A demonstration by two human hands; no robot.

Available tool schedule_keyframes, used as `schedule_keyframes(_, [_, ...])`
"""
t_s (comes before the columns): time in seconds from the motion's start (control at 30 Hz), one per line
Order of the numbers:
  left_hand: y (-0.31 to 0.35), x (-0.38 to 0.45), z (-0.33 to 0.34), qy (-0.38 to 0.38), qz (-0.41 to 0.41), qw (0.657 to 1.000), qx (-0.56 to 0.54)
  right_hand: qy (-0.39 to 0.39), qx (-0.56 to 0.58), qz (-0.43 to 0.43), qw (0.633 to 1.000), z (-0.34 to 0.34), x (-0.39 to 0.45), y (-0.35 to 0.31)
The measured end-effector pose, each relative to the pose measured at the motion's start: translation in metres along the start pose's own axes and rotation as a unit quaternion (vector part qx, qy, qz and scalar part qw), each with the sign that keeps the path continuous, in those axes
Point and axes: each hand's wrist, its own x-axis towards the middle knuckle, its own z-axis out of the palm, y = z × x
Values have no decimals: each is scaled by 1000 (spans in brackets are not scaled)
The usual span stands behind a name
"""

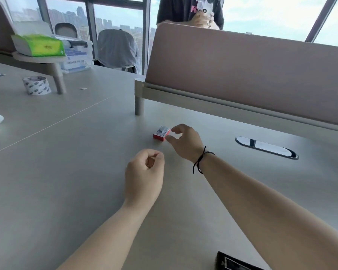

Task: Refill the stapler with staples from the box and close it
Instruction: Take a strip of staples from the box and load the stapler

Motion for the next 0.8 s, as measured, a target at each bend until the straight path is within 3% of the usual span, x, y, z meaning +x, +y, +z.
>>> schedule_keyframes(0.43, [3, 0, -2, 7, -1, 1000, -25, 12, -28, 7, 999, 43, 61, 4])
schedule_keyframes(0.8, [2, 0, -1, -12, 5, 1000, -2, 31, 21, -7, 999, 8, 21, 4])
